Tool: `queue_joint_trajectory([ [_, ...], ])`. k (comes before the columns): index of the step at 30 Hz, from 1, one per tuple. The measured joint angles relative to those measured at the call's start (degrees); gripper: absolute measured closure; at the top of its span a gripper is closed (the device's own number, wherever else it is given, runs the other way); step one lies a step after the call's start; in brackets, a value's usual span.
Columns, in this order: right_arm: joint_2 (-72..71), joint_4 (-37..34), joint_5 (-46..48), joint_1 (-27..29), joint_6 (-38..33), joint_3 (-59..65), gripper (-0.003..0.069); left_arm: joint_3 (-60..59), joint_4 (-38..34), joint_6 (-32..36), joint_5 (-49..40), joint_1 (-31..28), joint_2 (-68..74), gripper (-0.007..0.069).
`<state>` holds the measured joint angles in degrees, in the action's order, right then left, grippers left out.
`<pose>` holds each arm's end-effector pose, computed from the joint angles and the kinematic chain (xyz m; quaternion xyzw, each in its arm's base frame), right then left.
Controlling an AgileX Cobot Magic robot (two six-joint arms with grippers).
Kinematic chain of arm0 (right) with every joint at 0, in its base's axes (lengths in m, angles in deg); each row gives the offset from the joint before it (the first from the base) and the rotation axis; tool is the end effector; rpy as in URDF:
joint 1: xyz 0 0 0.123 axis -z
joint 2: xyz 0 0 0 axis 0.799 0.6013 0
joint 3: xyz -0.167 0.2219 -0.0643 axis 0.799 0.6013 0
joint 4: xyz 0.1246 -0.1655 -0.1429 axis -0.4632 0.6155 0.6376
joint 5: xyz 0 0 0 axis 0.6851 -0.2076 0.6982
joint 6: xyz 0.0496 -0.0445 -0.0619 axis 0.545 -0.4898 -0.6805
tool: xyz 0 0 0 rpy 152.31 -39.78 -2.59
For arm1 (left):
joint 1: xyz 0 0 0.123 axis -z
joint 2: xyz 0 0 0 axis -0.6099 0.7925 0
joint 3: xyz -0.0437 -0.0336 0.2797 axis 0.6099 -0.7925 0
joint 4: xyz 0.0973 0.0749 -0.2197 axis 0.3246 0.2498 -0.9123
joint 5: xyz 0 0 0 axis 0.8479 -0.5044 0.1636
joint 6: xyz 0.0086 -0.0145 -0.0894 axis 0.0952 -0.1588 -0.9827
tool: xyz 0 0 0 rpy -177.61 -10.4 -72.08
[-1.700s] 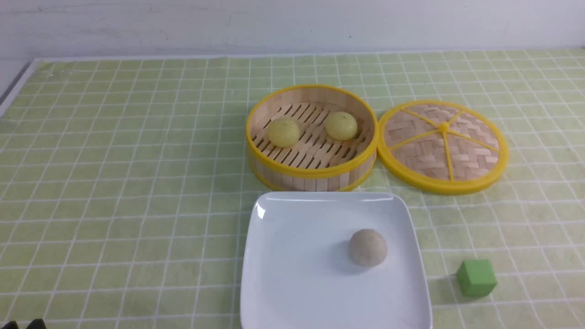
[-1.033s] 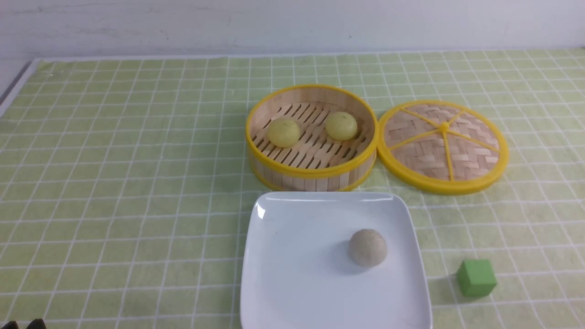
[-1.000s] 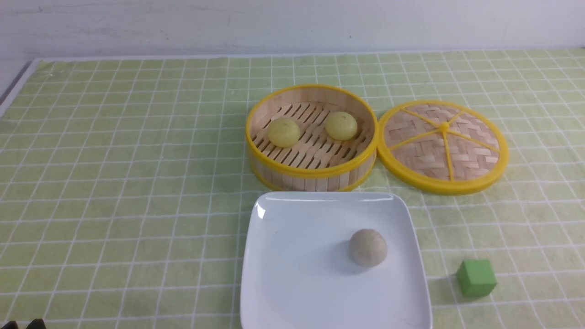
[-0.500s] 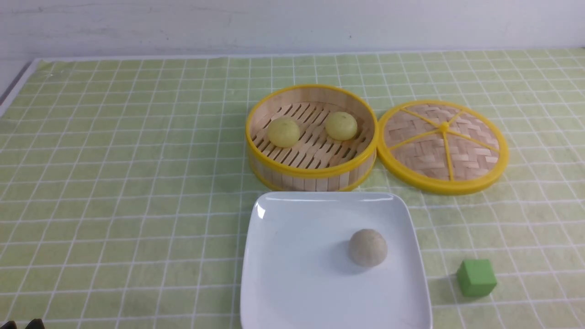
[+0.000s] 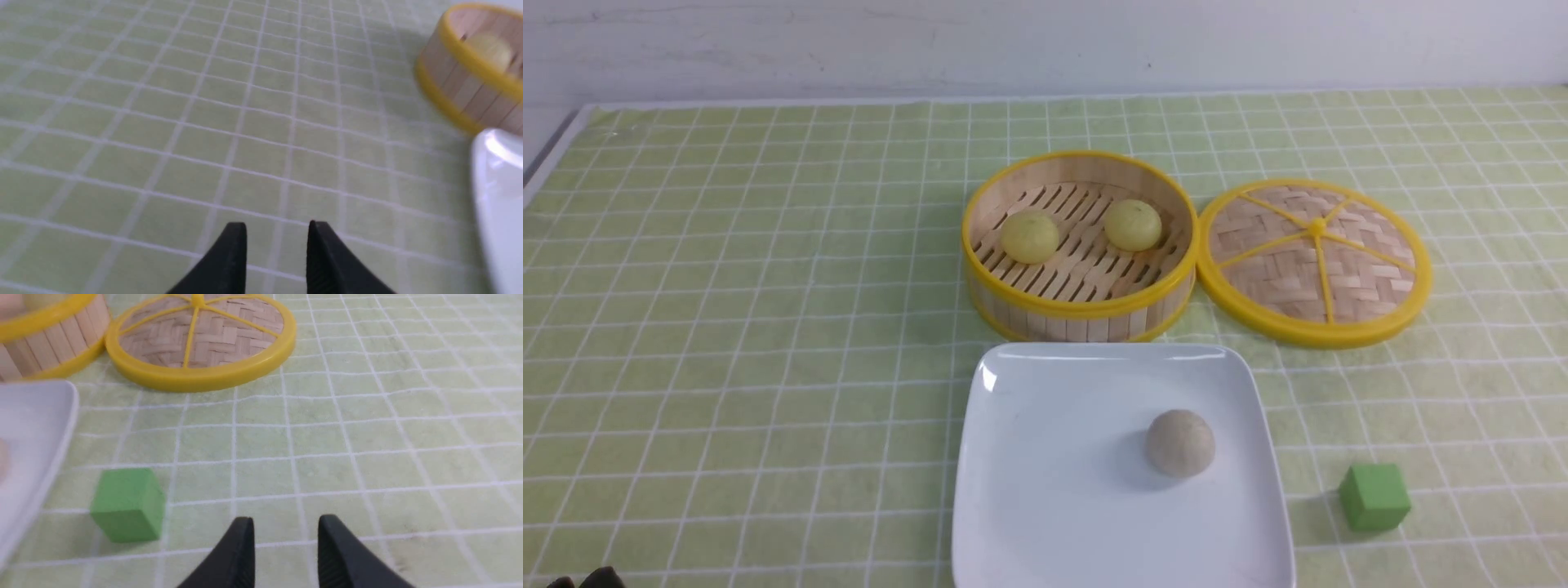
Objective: Put the steamed buns into the plate on the green tablecloth.
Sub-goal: 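Reach toward a bun in the bamboo steamer with the right gripper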
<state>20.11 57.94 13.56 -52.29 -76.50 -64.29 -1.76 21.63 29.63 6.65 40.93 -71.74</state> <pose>0.0518 0.0037 0.1722 0.0515 0.8062 0.0590 0.5865 0.0526 -0.0041 0.1724 -0.1226 0.7923 -0.1330 0.5827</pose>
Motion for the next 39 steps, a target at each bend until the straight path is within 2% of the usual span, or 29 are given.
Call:
queue_joint_trajectory([
  [1, 0.0, -4.53, 0.0, 0.0, 2.48, 0.0, 0.0419, 0.0, -6.45, -6.07, -0.01, 0.0, 0.0, 0.0384],
  [2, 0.0, -5.33, 0.0, 0.0, 3.5, 0.0, 0.0419, 0.0, -7.55, -6.07, -0.01, 0.0, 0.0, 0.0384],
  [4, 0.0, -14.96, 0.05, 0.0, 9.46, 0.26, 0.0419, -0.11, -21.52, -17.83, -0.24, 0.0, 0.0, 0.0384],
  [6, 0.0, -20.14, -0.01, 0.0, 11.91, 0.29, 0.0419, -0.11, -27.93, -23.55, -0.2, 0.0, 0.0, 0.0384],
  [10, 0.0, -25.38, -2.19, 0.0, 13.33, 0.29, 0.0419, -0.11, -33.3, -29.35, 2.24, 0.0, 0.0, 0.0384],
  [13, 0.0, -26.88, -3.59, 0.0, 13.43, 0.29, 0.0419, -0.11, -34.09, -29.4, 6.17, 0.0, 0.0, 0.0384],
  [14, 0.0, -27.64, -4.38, 0.0, 13.24, 0.23, 0.0422, -0.11, -34.16, -28.32, 8.44, 0.0, 0.0, 0.0388],
  [16, 0.0, -27.83, -4.15, 0.0, 10.42, -2.66, 0.0463, 3.01, -33.49, -21.26, 10.22, 0.12, 0.0, 0.0423],
  [18, 0.69, -26.91, -3.61, 0.0, 6.83, -7.25, 0.0524, 8.86, -32.63, -13.62, 8.67, 0.12, 0.06, 0.0478],
  [19, 0.89, -26.37, -3.32, 0.0, 6.39, -7.85, 0.0532, 9.53, -32.35, -12.85, 8.39, 0.12, 0.12, 0.0484],
  [20, 3.29, -23.87, -2.03, 0.0, 3.35, -13.0, 0.0601, 14.51, -31.27, -7.52, 5.61, 0.12, 1.92, 0.0536],
  [21, 4.78, -22.96, -1.45, 0.0, 2.25, -14.31, 0.0617, 15.93, -30.9, -6.12, 4.46, 0.12, 2.77, 0.0551],
  [22, 9.18, -19.17, 1.45, 0.0, 0.76, -18.83, 0.0659, 21.2, -29.3, -2.03, -1.49, 0.12, 7.02, 0.0598],
  [23, 13.03, -15.57, 5.03, 0.0, 0.55, -22.4, 0.0669, 24.1, -27.73, 0.33, -6.16, 0.12, 11.92, 0.0613],
  [24, 14.71, -14.97, 5.78, 0.0, 0.55, -22.95, 0.0669, 25.17, -27.47, 0.89, -8.19, 0.12, 12.8, 0.0617],
  [25, 22.09, -9.91, 13.07, 0.0, 1.31, -27.28, 0.0666, 28.93, -24.71, 2.47, -16.31, 0.12, 21.45, 0.0622],
  [26, 27.01, -7.82, 17.29, 0.0, 1.99, -29.06, 0.0664, 30.91, -23.16, 3.36, -21.11, 0.12, 26.4, 0.0622],
  [28, 34.95, -6.29, 22.89, 0.0, 2.43, -30.94, 0.0659, 33.71, -20.96, 5.51, -27.75, 0.12, 33.07, 0.0622],
  [30, 44.36, -8.23, 26.55, -0.25, -0.32, -33.06, 0.0654, 37.03, -19.3, 10.02, -34.01, 0.12, 42.27, 0.0622],
  [32, 54.58, -15.55, 26.72, -2.15, -8.77, -35.64, 0.0646, 39.31, -19.03, 14.49, -36.36, 0.12, 48.96, 0.0622],
  [36, 67.94, -30.49, 23.59, -7.84, -24.39, -41.22, 0.06, 41.51, -21.54, 20.35, -36.71, 0.12, 56.65, 0.0622],
  [37, 71.55, -33.67, 22.71, -9.79, -27.52, -43.49, 0.0578, 41.62, -22.4, 21.4, -36.38, 0.12, 57.61, 0.0622],
  [38, 71.55, -34.21, 22.55, -10.17, -27.52, -43.49, 0.0578, 41.68, -22.57, 21.58, -36.28, 0.12, 57.77, 0.0622],
  [39, 77.11, -36.83, 21.59, -12.82, -30.79, -47.98, 0.0537, 41.69, -23.52, 22.5, -35.56, 0.12, 58.41, 0.0622],
])
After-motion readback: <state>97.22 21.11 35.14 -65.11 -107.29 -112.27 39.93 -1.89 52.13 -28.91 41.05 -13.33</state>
